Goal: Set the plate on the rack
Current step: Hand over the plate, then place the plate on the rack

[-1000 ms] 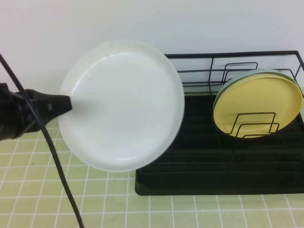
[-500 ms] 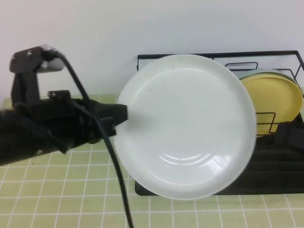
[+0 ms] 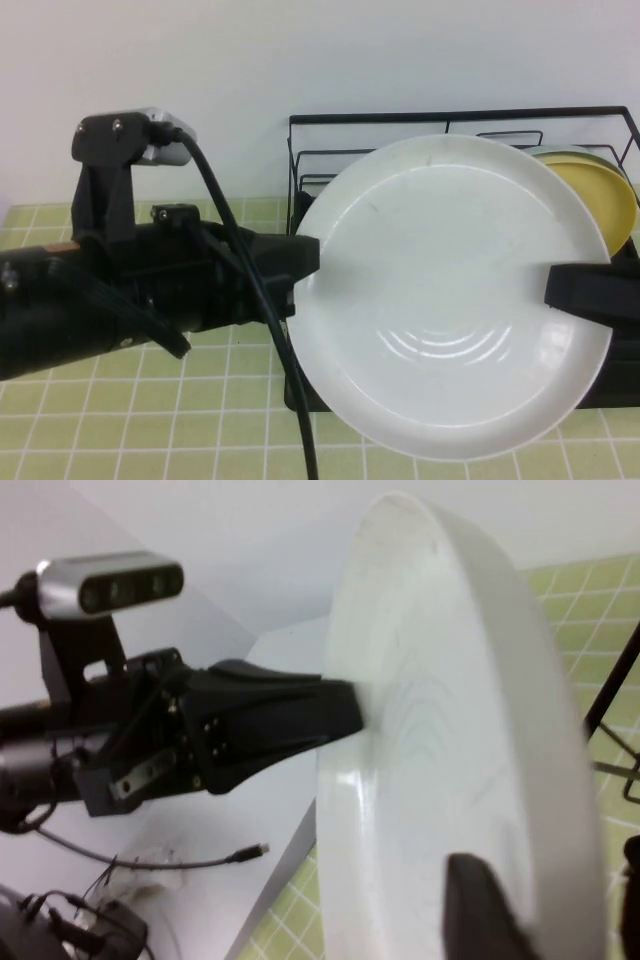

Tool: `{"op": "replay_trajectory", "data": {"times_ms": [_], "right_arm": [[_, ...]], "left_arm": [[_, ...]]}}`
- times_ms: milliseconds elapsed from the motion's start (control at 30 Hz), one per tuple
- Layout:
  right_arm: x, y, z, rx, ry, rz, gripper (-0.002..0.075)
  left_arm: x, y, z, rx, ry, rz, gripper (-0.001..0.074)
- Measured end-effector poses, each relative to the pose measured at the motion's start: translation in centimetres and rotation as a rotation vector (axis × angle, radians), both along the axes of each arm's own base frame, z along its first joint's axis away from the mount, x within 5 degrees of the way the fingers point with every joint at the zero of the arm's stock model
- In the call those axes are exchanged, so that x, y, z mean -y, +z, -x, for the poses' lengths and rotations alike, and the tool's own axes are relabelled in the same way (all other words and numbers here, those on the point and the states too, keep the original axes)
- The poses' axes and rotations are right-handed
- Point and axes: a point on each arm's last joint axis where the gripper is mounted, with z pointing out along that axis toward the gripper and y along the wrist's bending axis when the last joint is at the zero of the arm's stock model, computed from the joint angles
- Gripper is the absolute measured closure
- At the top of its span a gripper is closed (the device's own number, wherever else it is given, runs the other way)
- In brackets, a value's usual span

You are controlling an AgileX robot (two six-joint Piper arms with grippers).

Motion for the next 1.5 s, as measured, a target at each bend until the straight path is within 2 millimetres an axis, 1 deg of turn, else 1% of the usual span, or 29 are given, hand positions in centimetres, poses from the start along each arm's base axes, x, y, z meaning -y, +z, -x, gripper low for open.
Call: {"op": "replay_trajectory", "data": {"times_ms": [33,100,133,233,333,400,433,500,567,600,667,733,867,1000,1100,1167,1200,1267,1300,1333,1400,1433,1500], "right_arm": [[-0.1,-0.1,-0.1,0.001,0.015,-0.001,0.0419],[-0.3,-0.3,-0.3,0.015,0.057,-0.007,0.0539],[-0.3,-0.5,-0.5,0.021,0.067,-0.003,0.0583],[-0.4,-0.9,-1.1,0.042,0.087,0.001,0.0605],[-0.4,-1.1,-1.3,0.089,0.094,0.033,0.0608],[-0.4,-1.1,-1.3,0.161,0.118,0.072,0.0618],[-0.4,-1.1,-1.3,0.189,0.128,0.088,0.0622],[-0.4,-1.1,-1.3,0.246,0.137,0.122,0.0624],[-0.3,-1.1,-1.6,0.289,0.118,0.164,0.0624],[-0.2,-1.1,-1.8,0.317,0.104,0.191,0.0625],[0.0,-0.8,-2.2,0.373,0.082,0.242,0.0626],[0.3,-0.3,-2.6,0.433,0.061,0.316,0.0626],[1.4,1.2,-3.8,0.548,-0.028,0.538,0.0627],[2.5,3.4,-4.0,0.680,-0.078,0.750,0.0627],[3.2,4.5,-4.3,0.770,-0.052,0.948,0.0627],[3.5,5.1,-4.5,0.821,-0.014,1.059,0.0627],[3.6,5.3,-4.7,0.844,0.005,1.112,0.0627],[3.9,5.4,-5.5,0.884,0.036,1.205,0.0627],[4.0,5.4,-5.9,0.899,0.055,1.244,0.0627],[4.0,5.4,-6.3,0.907,0.067,1.266,0.0627],[3.9,5.5,-7.0,0.927,0.114,1.292,0.0628],[3.8,5.5,-7.3,0.938,0.142,1.299,0.0628],[3.5,5.4,-8.0,0.963,0.220,1.329,0.0628]], "left_arm": [[0.1,0.0,0.1,-0.002,-0.012,0.002,0.0733],[0.3,0.1,0.3,0.001,-0.046,0.014,0.0731],[0.3,0.2,0.4,0.017,-0.061,0.012,0.0729],[0.4,0.5,0.5,0.029,-0.084,0.038,0.0722],[0.5,0.5,0.6,0.020,-0.098,0.050,0.0688],[0.8,0.5,1.0,-0.003,-0.134,0.069,0.0610],[0.8,0.5,1.1,-0.008,-0.144,0.072,0.0551],[0.9,0.6,1.2,-0.020,-0.145,0.094,0.0407],[1.0,0.8,1.2,-0.035,-0.144,0.123,0.0288],[1.0,0.8,1.2,-0.042,-0.142,0.137,0.0240],[1.0,1.0,1.2,-0.052,-0.138,0.158,0.0195],[1.0,1.1,1.2,-0.060,-0.132,0.176,0.0182],[1.0,1.2,1.2,-0.065,-0.136,0.187,0.0183],[0.9,1.1,1.1,-0.054,-0.126,0.172,0.0184],[0.8,0.9,0.9,-0.030,-0.108,0.139,0.0216],[0.7,0.7,0.9,-0.006,-0.111,0.094,0.0276],[0.6,0.6,0.9,0.003,-0.114,0.068,0.0320],[0.5,0.3,0.9,0.016,-0.117,0.020,0.0421],[0.5,0.2,0.8,0.020,-0.116,0.000,0.0487],[0.4,0.1,0.8,0.025,-0.115,-0.019,0.0556],[0.3,-0.1,0.8,0.033,-0.117,-0.041,0.0652],[0.3,-0.1,0.8,0.028,-0.115,-0.044,0.0682],[0.3,-0.2,0.8,0.021,-0.111,-0.051,0.0713]]}}
